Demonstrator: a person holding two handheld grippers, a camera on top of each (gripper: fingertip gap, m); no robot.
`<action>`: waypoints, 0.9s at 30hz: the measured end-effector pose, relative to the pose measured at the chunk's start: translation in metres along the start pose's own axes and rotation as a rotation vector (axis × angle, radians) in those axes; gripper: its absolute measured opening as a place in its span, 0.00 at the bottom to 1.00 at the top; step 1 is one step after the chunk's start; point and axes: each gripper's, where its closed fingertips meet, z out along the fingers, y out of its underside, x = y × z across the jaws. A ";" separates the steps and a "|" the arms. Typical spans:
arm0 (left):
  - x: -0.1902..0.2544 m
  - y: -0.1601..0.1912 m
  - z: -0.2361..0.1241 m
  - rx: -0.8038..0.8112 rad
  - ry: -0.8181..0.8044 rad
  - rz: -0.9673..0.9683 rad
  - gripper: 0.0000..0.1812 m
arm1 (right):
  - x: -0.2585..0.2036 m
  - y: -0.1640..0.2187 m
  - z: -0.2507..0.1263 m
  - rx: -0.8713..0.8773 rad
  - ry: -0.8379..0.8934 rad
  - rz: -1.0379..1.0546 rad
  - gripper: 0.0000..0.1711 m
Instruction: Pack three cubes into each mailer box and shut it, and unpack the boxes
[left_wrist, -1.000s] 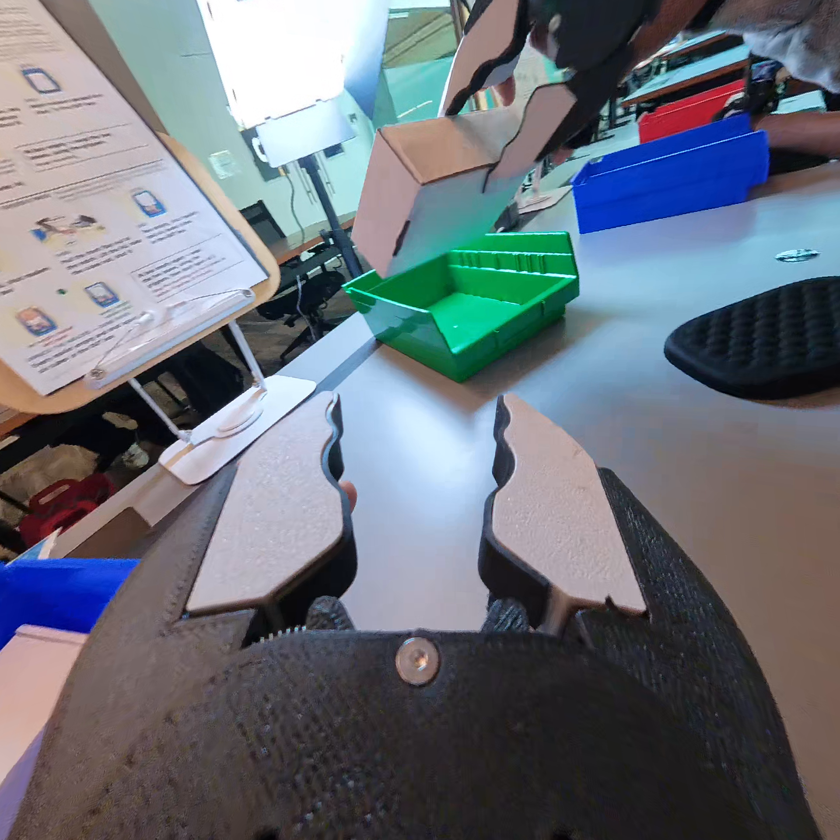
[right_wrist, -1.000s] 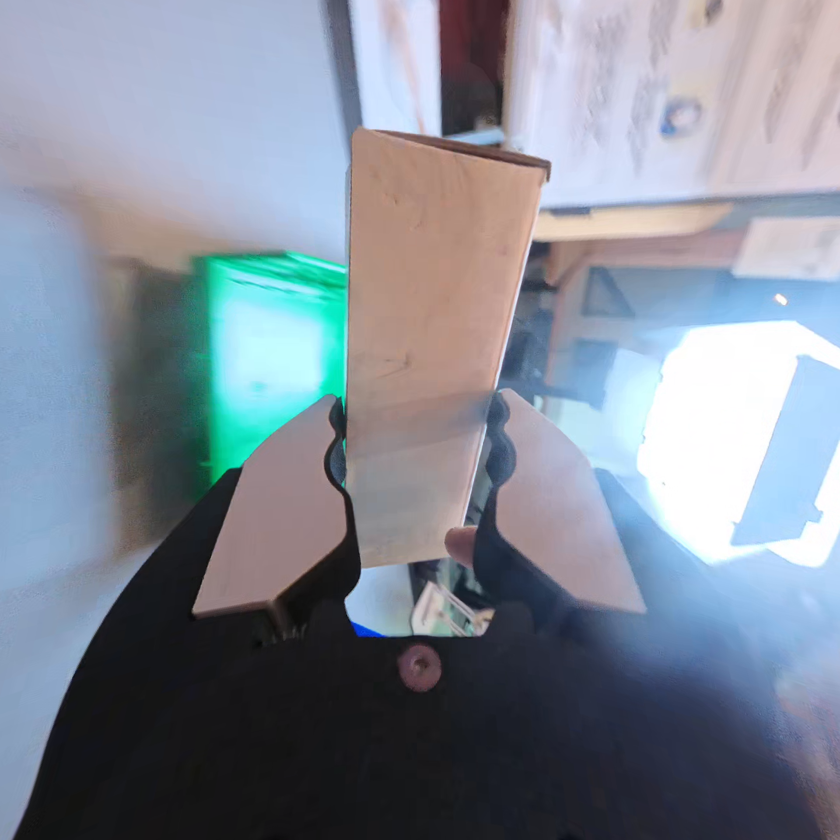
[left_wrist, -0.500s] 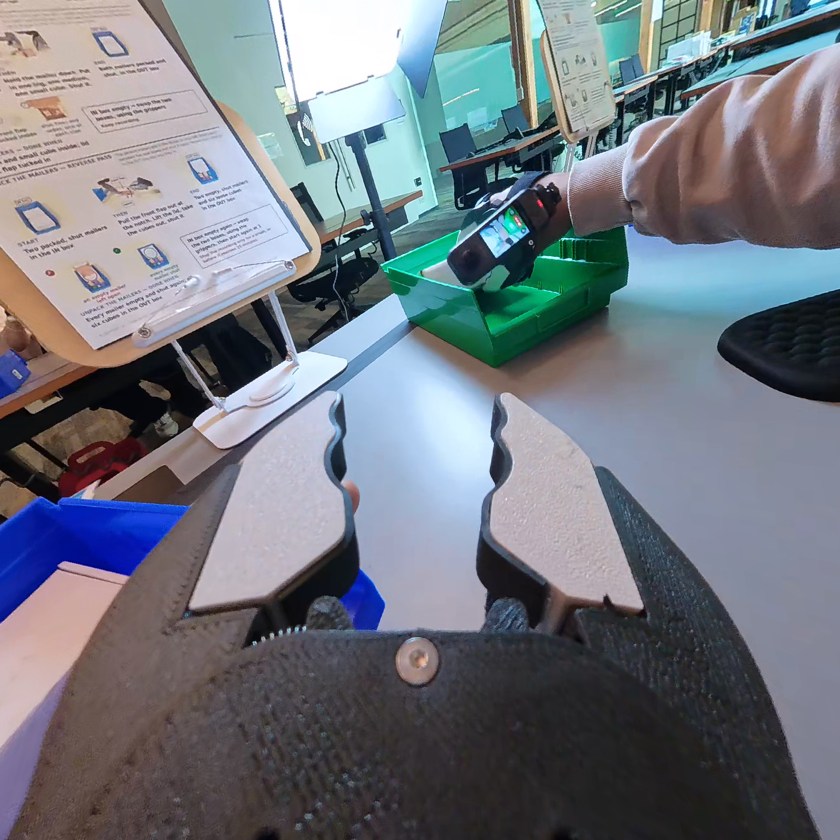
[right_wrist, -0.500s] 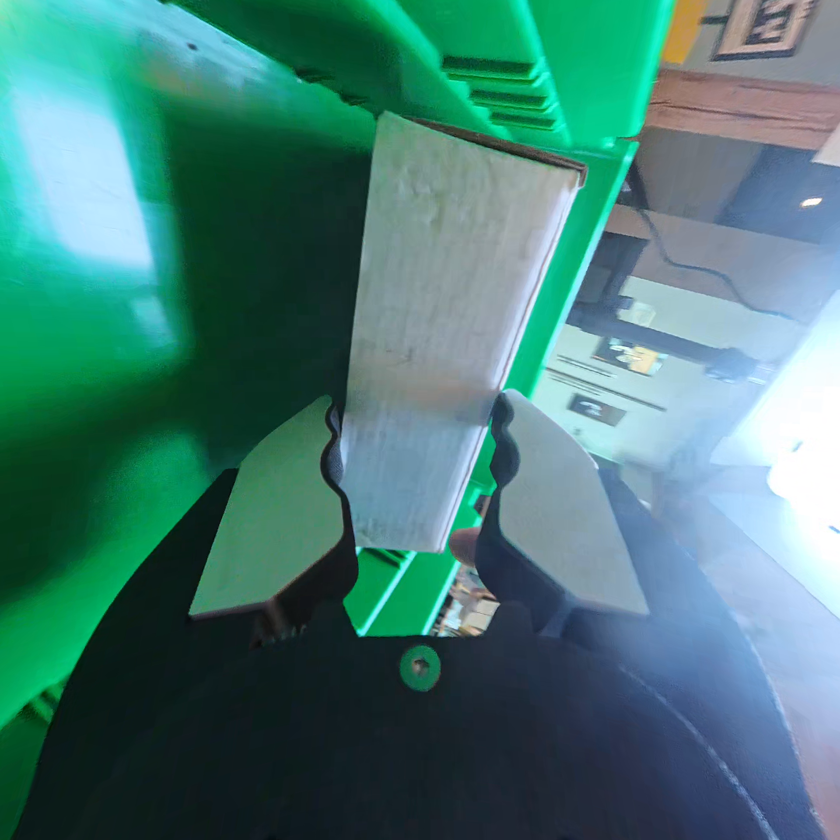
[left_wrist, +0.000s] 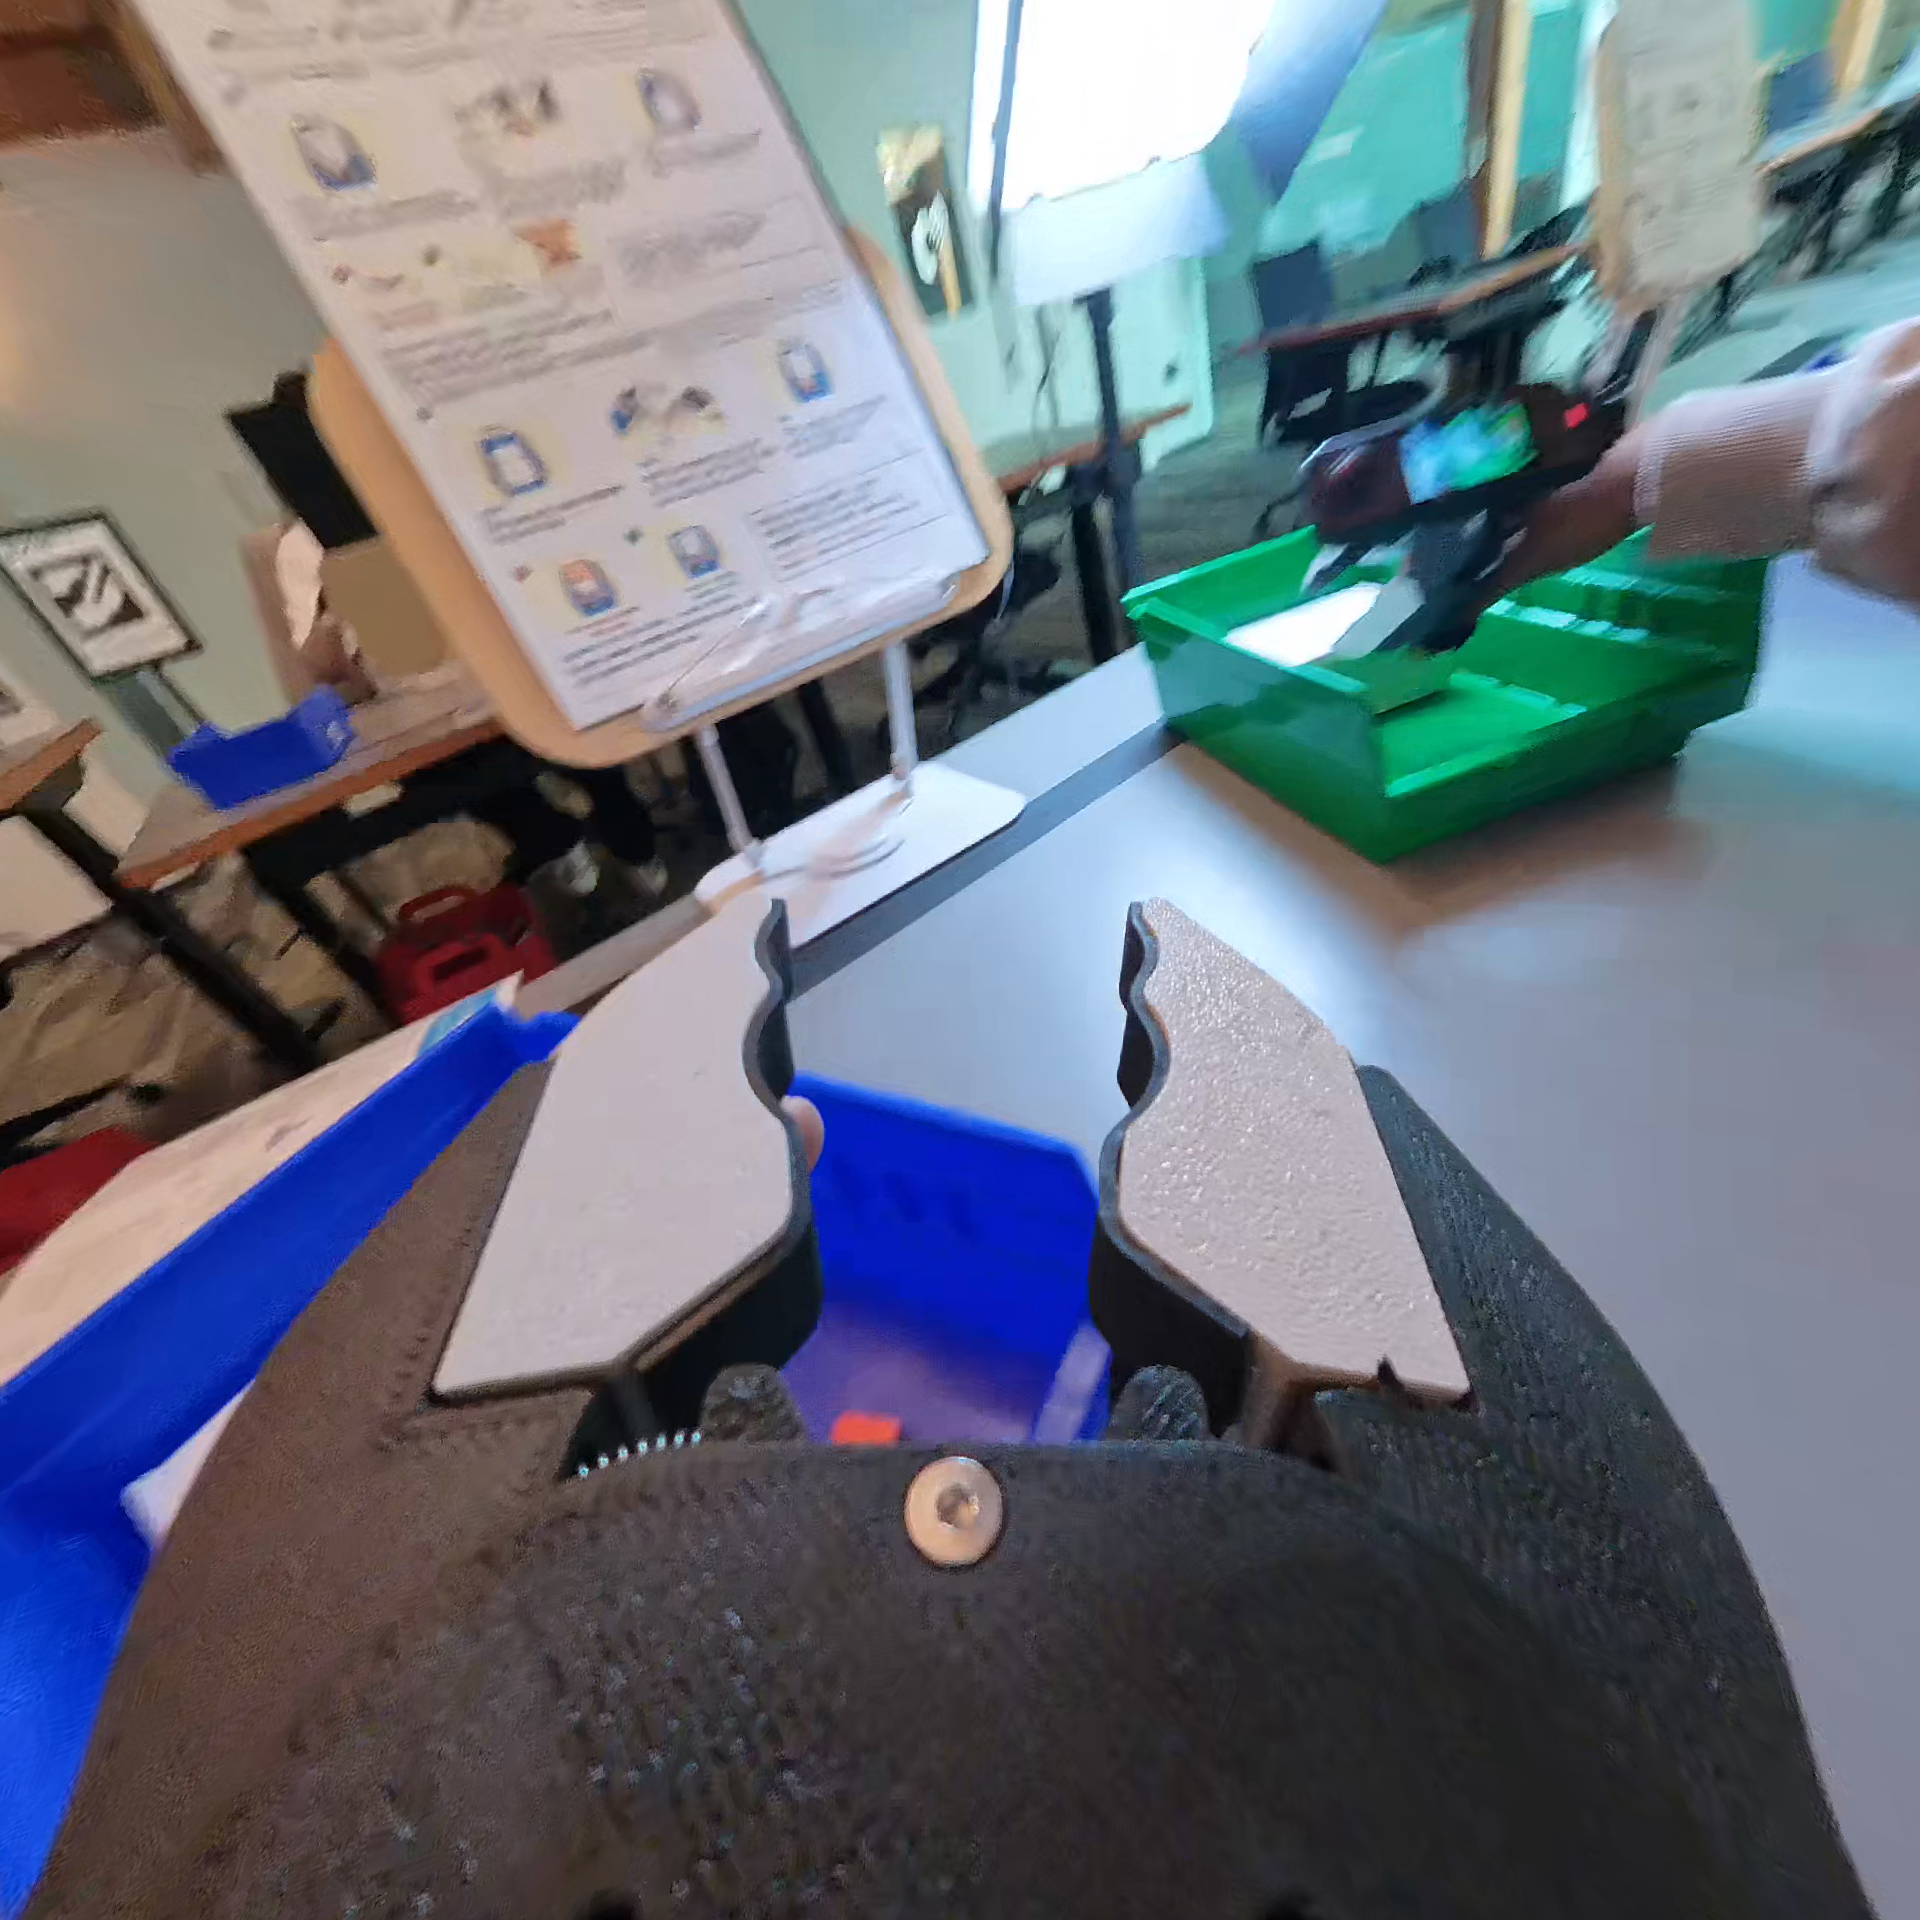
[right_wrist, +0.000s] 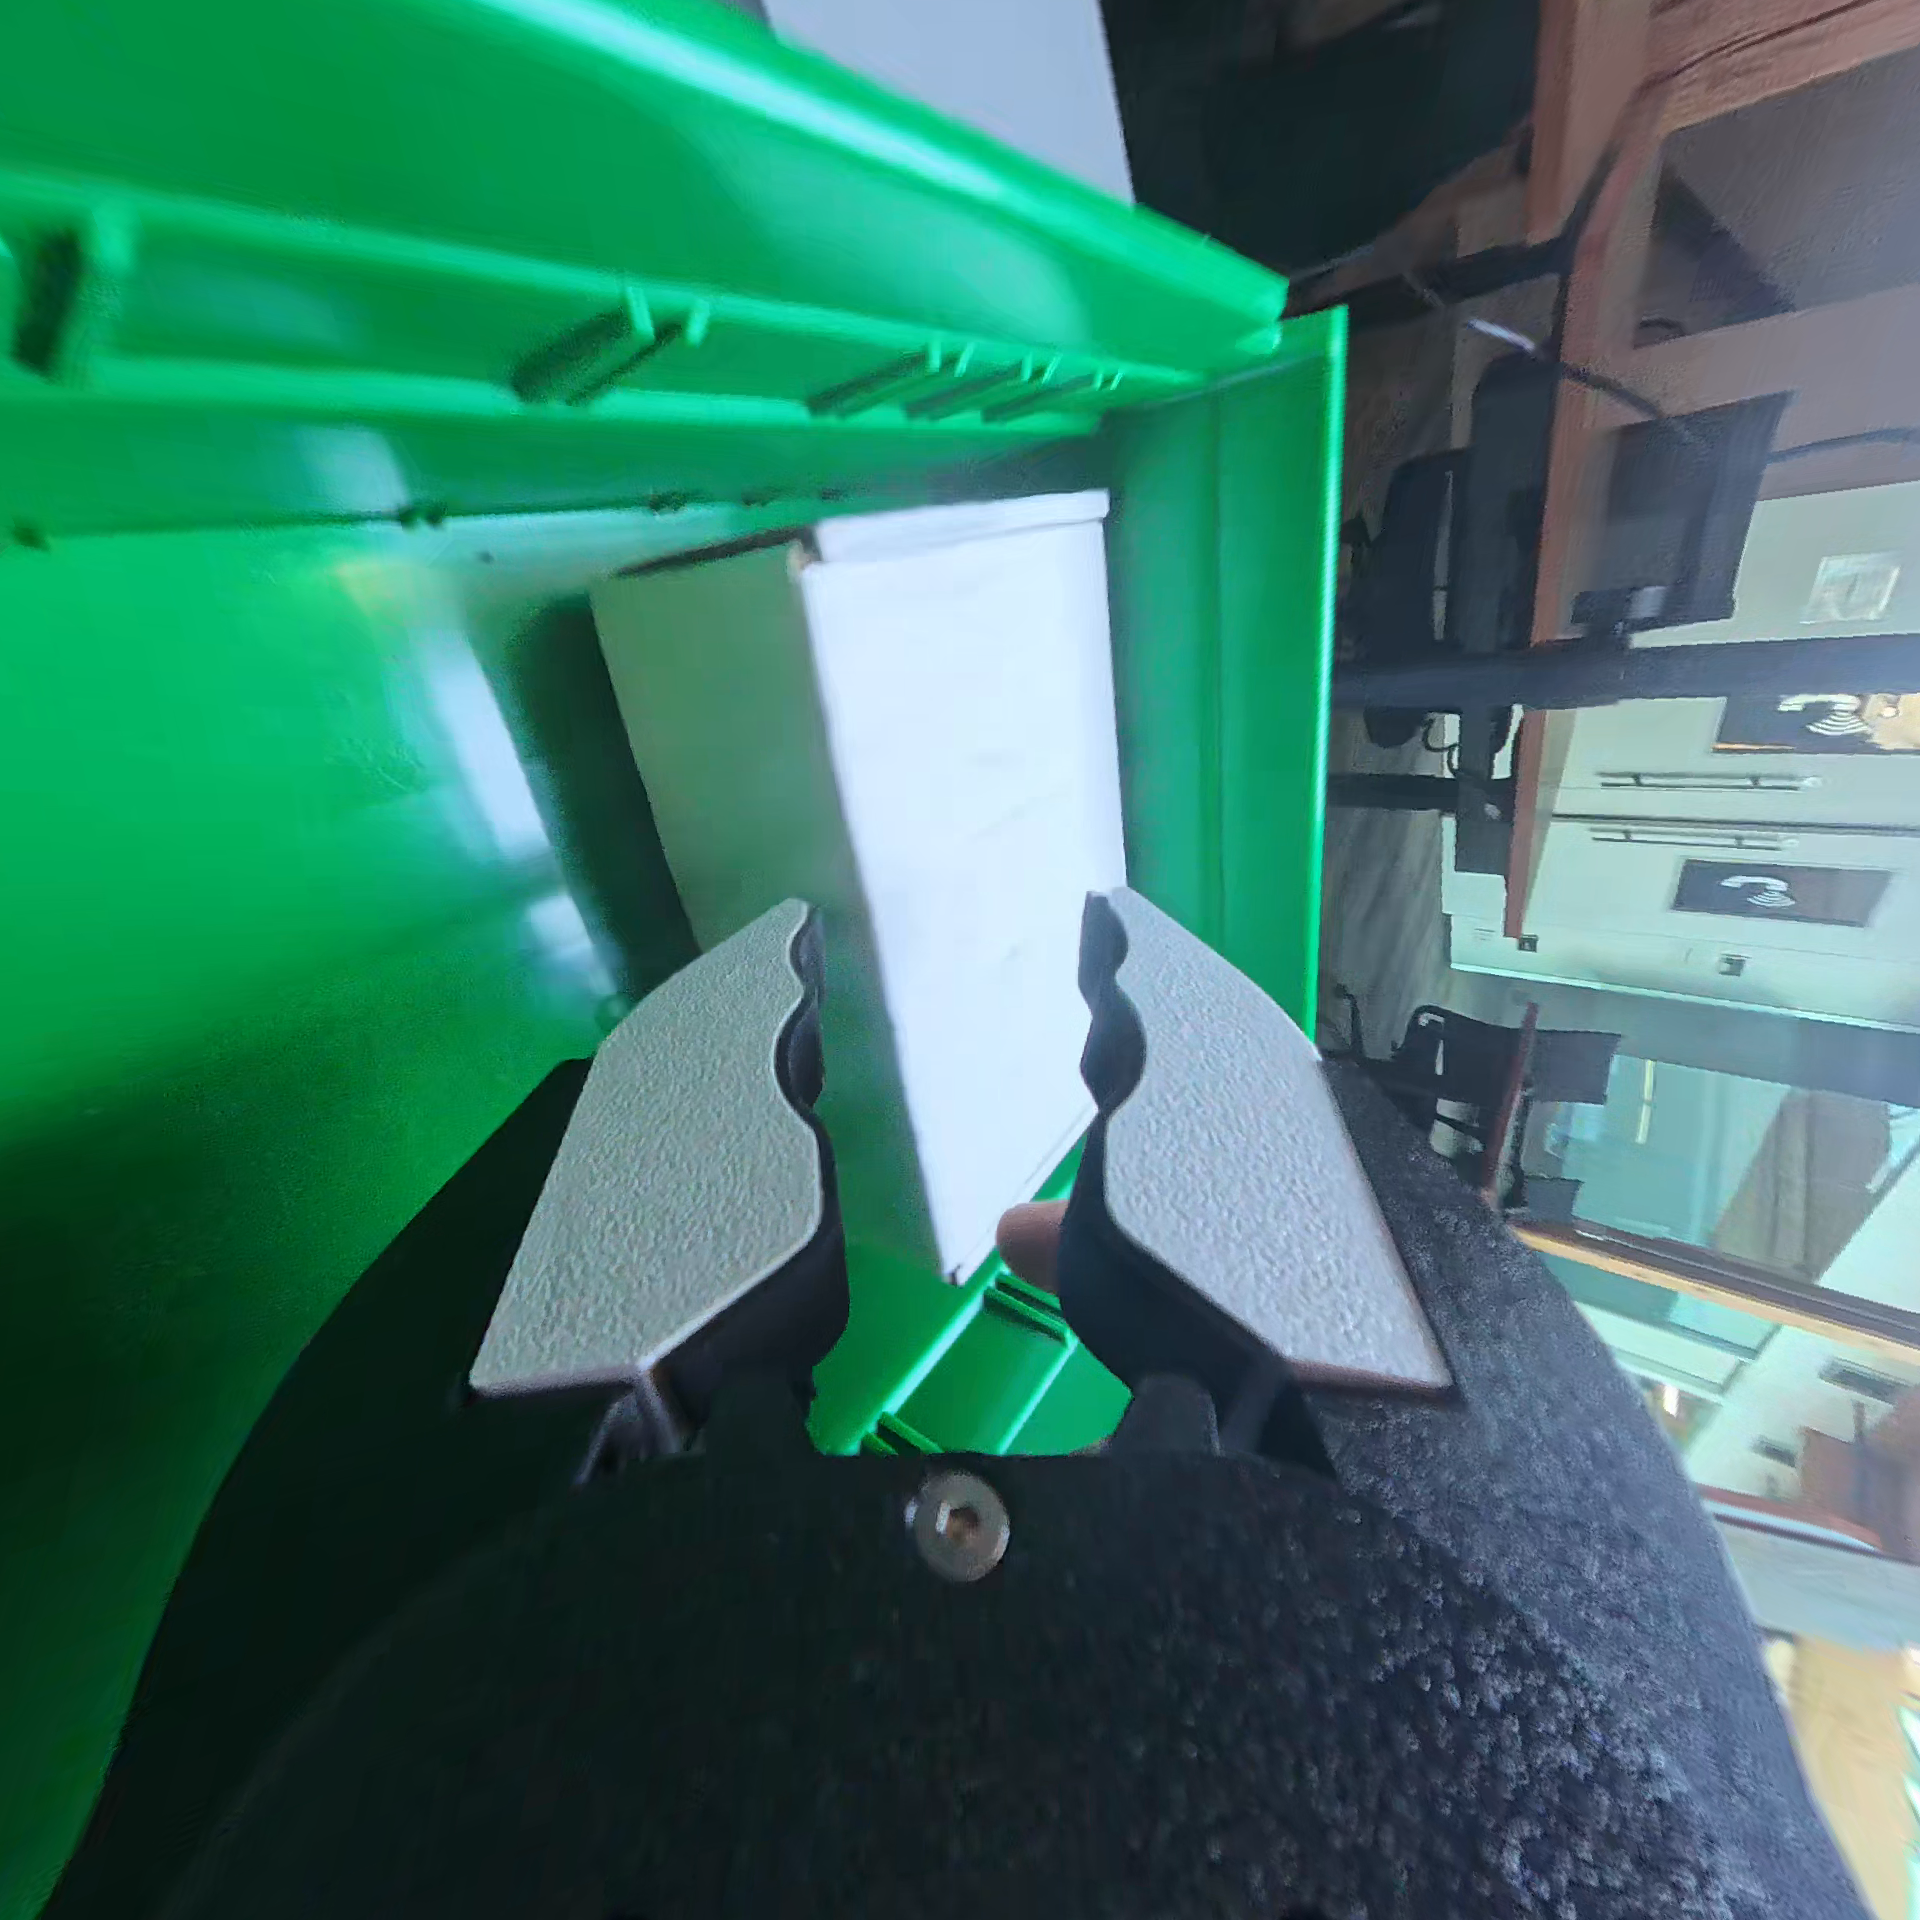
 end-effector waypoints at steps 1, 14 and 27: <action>-0.015 0.002 -0.003 -0.054 -0.016 0.002 0.34 | -0.001 -0.007 -0.008 0.038 -0.019 0.042 0.28; -0.161 0.153 0.017 -0.994 0.243 0.201 0.53 | -0.078 -0.084 -0.212 0.718 -0.554 0.433 0.32; -0.189 0.222 0.017 -1.442 0.456 0.250 0.66 | -0.129 -0.064 -0.223 0.759 -0.749 0.451 0.32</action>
